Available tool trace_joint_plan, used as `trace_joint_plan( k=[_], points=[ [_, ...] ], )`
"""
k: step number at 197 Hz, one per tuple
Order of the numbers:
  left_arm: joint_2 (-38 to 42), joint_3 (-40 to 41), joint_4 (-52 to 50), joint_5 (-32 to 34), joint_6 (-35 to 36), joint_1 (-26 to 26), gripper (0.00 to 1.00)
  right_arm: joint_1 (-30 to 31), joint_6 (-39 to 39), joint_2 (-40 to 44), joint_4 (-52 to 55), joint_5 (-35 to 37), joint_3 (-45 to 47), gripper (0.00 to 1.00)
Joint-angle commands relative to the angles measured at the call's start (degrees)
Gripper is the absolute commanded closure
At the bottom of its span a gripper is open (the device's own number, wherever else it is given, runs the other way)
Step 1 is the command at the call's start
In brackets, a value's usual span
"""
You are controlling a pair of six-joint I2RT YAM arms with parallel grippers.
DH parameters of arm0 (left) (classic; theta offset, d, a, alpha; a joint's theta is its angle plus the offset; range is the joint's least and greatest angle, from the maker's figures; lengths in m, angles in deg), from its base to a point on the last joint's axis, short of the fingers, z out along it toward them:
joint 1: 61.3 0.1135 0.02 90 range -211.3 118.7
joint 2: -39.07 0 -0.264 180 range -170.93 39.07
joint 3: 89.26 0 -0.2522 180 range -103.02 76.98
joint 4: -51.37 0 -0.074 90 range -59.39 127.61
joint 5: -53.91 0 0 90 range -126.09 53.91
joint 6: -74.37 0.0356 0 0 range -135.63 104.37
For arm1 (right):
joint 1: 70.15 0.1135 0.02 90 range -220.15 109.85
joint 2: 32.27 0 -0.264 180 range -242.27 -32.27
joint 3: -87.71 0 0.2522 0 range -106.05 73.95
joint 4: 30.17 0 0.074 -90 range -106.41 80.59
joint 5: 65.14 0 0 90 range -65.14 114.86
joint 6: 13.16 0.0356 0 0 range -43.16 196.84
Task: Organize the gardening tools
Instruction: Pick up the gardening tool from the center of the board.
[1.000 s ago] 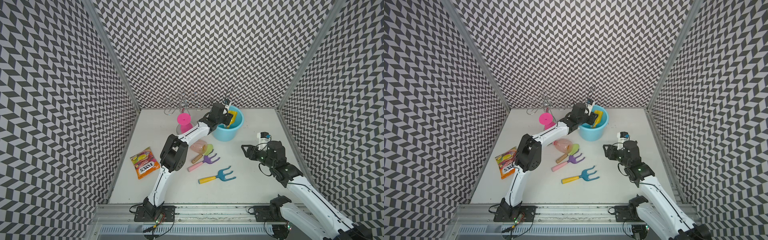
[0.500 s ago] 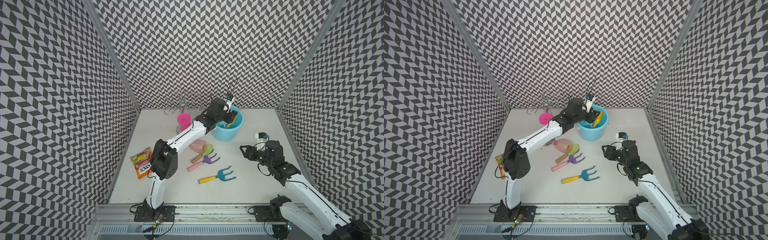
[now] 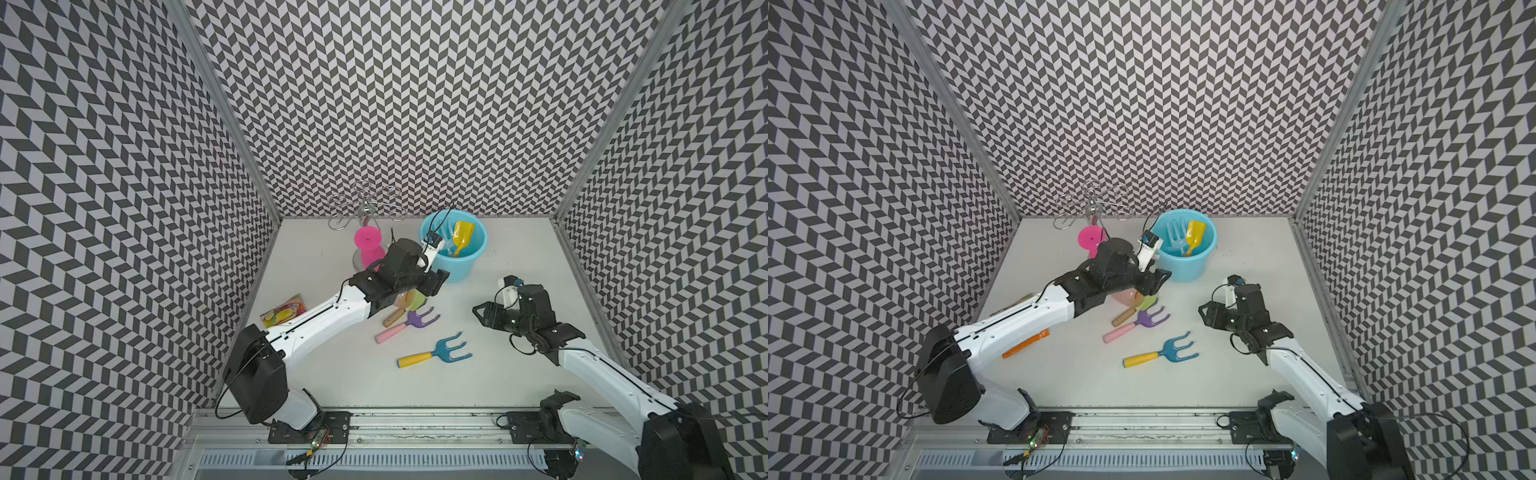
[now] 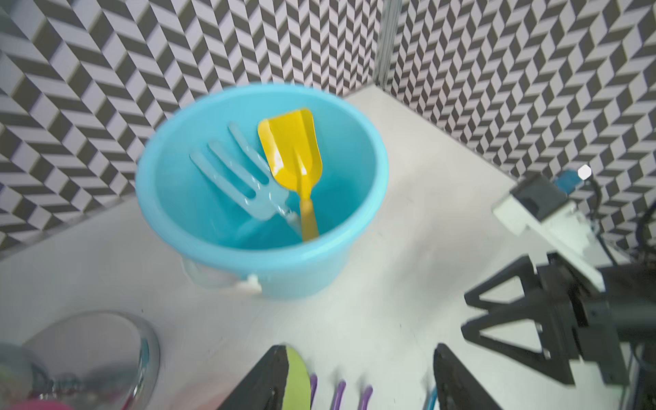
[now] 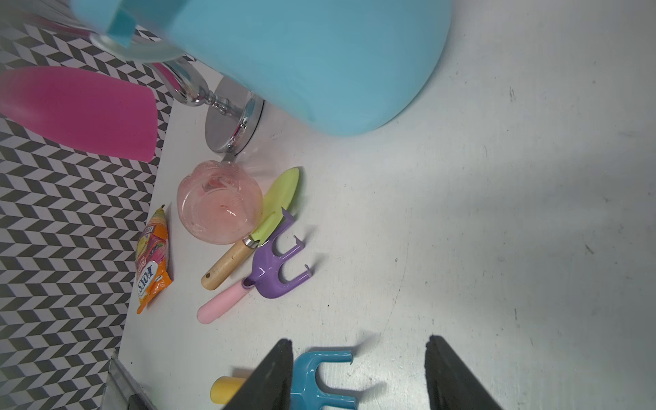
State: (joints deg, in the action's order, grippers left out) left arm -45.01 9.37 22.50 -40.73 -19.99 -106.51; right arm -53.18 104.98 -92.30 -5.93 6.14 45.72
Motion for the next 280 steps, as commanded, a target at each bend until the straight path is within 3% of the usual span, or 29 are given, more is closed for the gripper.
trace_joint_plan(
  k=[1, 61, 111, 177, 280],
  points=[
    [3.8, 5.2, -6.5, -3.7, 0.2, -1.6, 0.33, 0.1, 0.4, -0.6, -3.2, 0.0, 1.0, 0.4],
    [4.4, 14.7, -7.1, -4.3, -4.4, -3.6, 0.34, 0.4, -0.1, -2.6, -3.9, -1.3, 0.9, 0.39],
    [0.4, 16.0, -7.9, -6.5, -3.6, -5.4, 0.38, 0.7, -2.0, -2.8, -2.3, -2.5, -0.3, 0.36],
    [-6.9, 13.2, -11.4, -8.6, -1.8, -5.6, 0.41, 0.7, -2.3, -1.0, 0.2, 2.2, 0.3, 0.37],
    [-12.2, 12.5, -13.8, -0.5, 0.2, -10.9, 0.44, 0.0, 0.0, 6.5, 2.5, 9.2, 1.4, 0.37]
  ],
)
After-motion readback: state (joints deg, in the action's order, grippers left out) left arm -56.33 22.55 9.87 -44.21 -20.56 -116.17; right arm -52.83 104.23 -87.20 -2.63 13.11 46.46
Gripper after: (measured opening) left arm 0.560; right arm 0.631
